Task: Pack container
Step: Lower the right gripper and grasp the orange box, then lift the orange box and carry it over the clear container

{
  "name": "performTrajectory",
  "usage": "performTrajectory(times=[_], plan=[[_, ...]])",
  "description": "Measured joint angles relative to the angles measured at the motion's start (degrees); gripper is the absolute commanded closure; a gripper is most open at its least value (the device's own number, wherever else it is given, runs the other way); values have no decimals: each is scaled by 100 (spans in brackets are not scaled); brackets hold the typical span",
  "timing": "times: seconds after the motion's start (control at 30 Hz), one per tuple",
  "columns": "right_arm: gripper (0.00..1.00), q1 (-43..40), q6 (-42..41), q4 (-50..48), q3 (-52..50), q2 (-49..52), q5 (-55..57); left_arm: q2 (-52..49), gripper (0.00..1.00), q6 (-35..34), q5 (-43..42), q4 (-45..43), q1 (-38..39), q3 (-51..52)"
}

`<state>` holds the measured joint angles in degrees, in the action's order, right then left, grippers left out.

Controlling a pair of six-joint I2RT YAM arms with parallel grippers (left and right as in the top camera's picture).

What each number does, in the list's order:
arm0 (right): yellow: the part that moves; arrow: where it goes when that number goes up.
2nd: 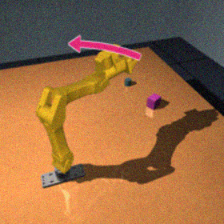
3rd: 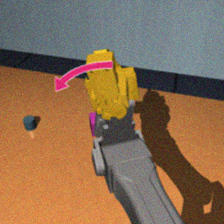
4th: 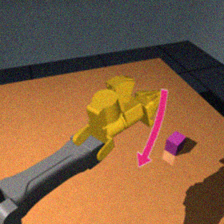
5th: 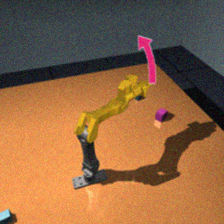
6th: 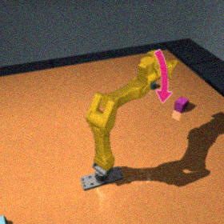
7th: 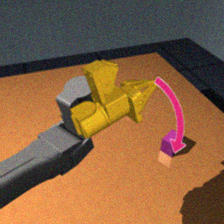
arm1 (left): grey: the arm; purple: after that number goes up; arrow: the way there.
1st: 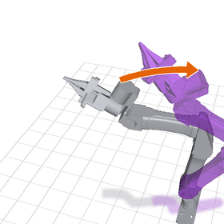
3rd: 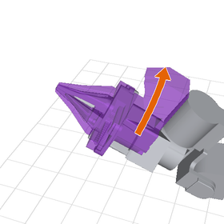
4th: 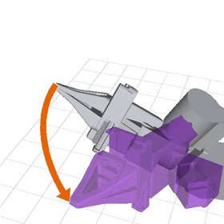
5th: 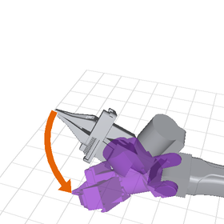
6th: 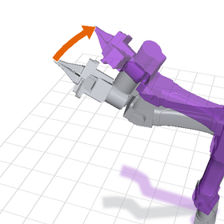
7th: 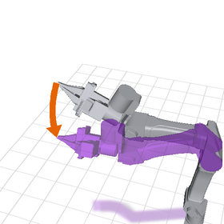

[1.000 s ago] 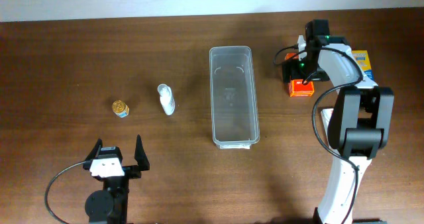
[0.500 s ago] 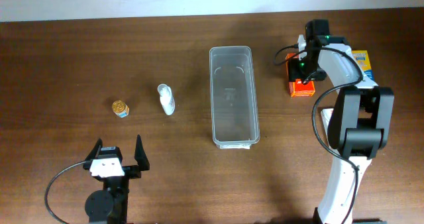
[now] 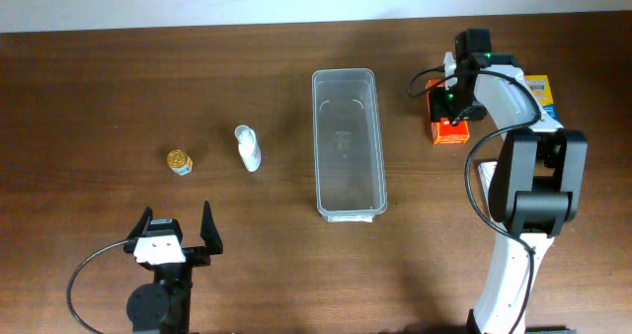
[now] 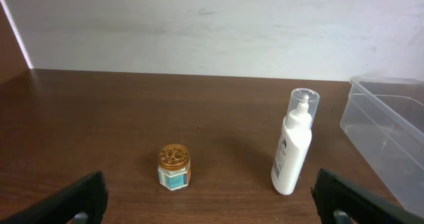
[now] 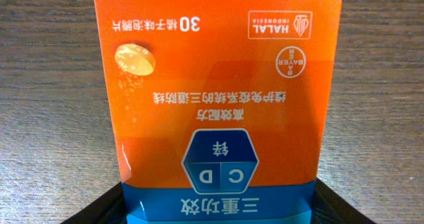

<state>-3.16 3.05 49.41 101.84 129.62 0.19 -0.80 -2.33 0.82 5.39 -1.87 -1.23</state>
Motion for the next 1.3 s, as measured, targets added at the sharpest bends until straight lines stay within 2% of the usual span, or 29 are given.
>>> performTrajectory(times=[0.2, 0.37, 0.83, 1.0, 1.3], plan=[[39, 0, -7, 483, 256, 26, 0, 0, 0, 0, 0, 2, 0, 2], [39, 0, -4, 1204, 892, 133, -11, 0, 1, 0, 0, 2, 0, 2], [39, 96, -446, 3901, 4085, 179, -1158, 0, 1, 0, 0, 2, 0, 2], [39, 525, -868, 4507, 4664, 181, -1309, 0, 1, 0, 0, 0, 0, 2], [38, 1735, -1746, 4756, 4741, 181, -1270, 0, 1, 0, 0, 0, 0, 2]])
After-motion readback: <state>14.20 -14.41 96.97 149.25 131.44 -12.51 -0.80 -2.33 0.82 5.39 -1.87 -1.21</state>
